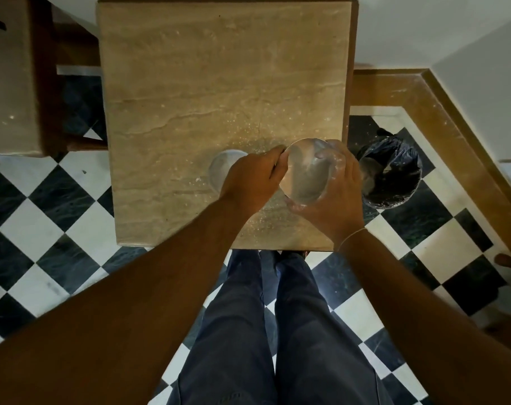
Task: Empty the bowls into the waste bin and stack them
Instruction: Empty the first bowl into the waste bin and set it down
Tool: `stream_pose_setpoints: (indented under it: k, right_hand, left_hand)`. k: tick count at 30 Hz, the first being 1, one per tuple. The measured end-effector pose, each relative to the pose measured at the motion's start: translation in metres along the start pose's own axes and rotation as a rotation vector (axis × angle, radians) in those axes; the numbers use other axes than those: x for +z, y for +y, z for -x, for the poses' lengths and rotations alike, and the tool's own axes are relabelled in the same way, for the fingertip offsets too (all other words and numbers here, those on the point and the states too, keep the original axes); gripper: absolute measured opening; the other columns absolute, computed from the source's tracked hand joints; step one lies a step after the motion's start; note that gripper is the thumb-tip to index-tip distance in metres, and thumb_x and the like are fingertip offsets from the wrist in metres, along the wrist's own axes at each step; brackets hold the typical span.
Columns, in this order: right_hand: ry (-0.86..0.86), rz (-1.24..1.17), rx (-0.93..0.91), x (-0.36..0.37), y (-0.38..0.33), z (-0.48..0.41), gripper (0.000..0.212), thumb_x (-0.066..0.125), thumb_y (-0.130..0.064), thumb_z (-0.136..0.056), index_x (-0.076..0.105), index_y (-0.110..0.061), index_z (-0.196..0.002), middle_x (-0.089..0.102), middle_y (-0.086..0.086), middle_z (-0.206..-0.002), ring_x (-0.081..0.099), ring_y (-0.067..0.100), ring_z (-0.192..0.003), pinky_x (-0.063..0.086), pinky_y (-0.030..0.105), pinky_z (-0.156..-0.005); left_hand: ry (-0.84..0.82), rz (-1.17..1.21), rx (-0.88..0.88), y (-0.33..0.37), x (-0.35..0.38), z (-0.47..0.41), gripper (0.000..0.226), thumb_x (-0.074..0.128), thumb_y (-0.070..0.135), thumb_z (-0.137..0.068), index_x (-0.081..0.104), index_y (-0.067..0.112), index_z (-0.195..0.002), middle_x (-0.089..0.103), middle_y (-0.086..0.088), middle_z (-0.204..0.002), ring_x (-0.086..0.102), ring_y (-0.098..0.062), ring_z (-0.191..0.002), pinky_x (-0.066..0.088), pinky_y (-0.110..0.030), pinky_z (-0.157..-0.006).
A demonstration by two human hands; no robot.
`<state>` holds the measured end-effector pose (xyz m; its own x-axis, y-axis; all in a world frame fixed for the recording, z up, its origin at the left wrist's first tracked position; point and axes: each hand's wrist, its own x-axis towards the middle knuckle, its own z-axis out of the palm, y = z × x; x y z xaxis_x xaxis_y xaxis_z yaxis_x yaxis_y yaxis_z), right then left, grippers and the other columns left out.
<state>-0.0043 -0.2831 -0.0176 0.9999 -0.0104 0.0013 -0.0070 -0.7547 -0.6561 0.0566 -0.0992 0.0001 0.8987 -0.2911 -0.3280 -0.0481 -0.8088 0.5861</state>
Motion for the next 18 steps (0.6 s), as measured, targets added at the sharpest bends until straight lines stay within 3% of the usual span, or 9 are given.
stream_pose_setpoints:
  k: [2,4,7,10,12,14,16,18]
  right_hand:
    - [-0.055,-0.178,0.053,-0.012,0.003,-0.001,0.107,0.089,-0.069,-0.065,0.039,-0.022,-0.148,0.051,0.016,-0.155,0.049,0.021,-0.143,0.034,0.023,-0.123]
    - [-0.146,-0.481,0.261,-0.027,0.009,-0.007,0.111,0.089,-0.076,-0.069,0.038,-0.026,-0.154,0.046,0.002,-0.16,0.05,0.009,-0.145,0.047,0.024,-0.117]
    - [-0.235,-1.015,0.797,-0.055,0.026,-0.014,0.105,0.06,-0.093,-0.087,0.05,-0.019,-0.161,0.059,0.013,-0.162,0.061,0.032,-0.148,0.064,0.045,-0.106]
    - [-0.481,-1.419,1.119,-0.07,0.046,-0.002,0.081,0.036,-0.086,-0.104,0.073,-0.029,-0.15,0.066,0.02,-0.157,0.07,0.047,-0.137,0.064,0.066,-0.098]
    - [-0.55,-1.503,1.171,-0.07,0.057,0.009,0.084,0.042,-0.091,-0.096,0.08,-0.029,-0.14,0.07,0.022,-0.152,0.072,0.053,-0.13,0.052,0.077,-0.107]
    - [-0.497,-1.506,1.155,-0.071,0.062,0.014,0.087,0.06,-0.093,-0.085,0.081,-0.028,-0.138,0.073,0.02,-0.148,0.073,0.051,-0.128,0.041,0.077,-0.115]
    - [-0.368,-1.544,1.115,-0.076,0.068,0.016,0.084,0.079,-0.084,-0.077,0.081,-0.027,-0.138,0.074,0.018,-0.147,0.075,0.046,-0.127,0.049,0.072,-0.111]
    - [-0.16,-1.549,1.089,-0.084,0.078,0.017,0.064,0.07,-0.072,-0.091,0.082,-0.029,-0.137,0.075,0.017,-0.146,0.076,0.043,-0.125,0.061,0.064,-0.102]
  left_hand:
    - [-0.05,-0.04,-0.01,0.005,0.0,-0.005,0.043,0.038,0.03,-0.117,0.074,0.006,-0.114,0.077,-0.015,-0.086,0.07,-0.034,-0.073,0.049,-0.042,-0.067]
    - [-0.063,-0.028,-0.03,0.009,-0.001,-0.006,0.043,0.039,0.027,-0.117,0.073,0.003,-0.106,0.077,-0.017,-0.086,0.067,-0.033,-0.072,0.046,-0.04,-0.067]
    - [-0.054,0.045,-0.026,0.023,-0.001,-0.004,0.04,0.043,0.024,-0.116,0.072,0.001,-0.1,0.076,-0.019,-0.083,0.067,-0.036,-0.071,0.053,-0.047,-0.068]
    - [-0.006,0.029,0.113,0.044,0.007,-0.003,0.036,0.05,0.02,-0.113,0.074,0.001,-0.094,0.073,-0.017,-0.074,0.065,-0.035,-0.063,0.055,-0.048,-0.065]
    - [0.039,-0.018,0.234,0.056,0.014,-0.002,0.034,0.053,0.019,-0.111,0.079,0.002,-0.098,0.075,-0.014,-0.072,0.066,-0.034,-0.06,0.057,-0.045,-0.068]
    - [0.067,-0.042,0.285,0.063,0.019,-0.003,0.033,0.054,0.022,-0.112,0.082,0.005,-0.115,0.081,-0.012,-0.082,0.073,-0.032,-0.068,0.058,-0.045,-0.078]
    - [0.079,-0.073,0.271,0.065,0.026,-0.004,0.038,0.049,0.03,-0.114,0.077,0.014,-0.133,0.085,-0.007,-0.099,0.077,-0.029,-0.085,0.054,-0.046,-0.091]
    - [0.097,-0.101,0.218,0.06,0.029,-0.005,0.044,0.041,0.036,-0.116,0.065,0.021,-0.149,0.082,-0.005,-0.113,0.073,-0.027,-0.102,0.047,-0.048,-0.102]
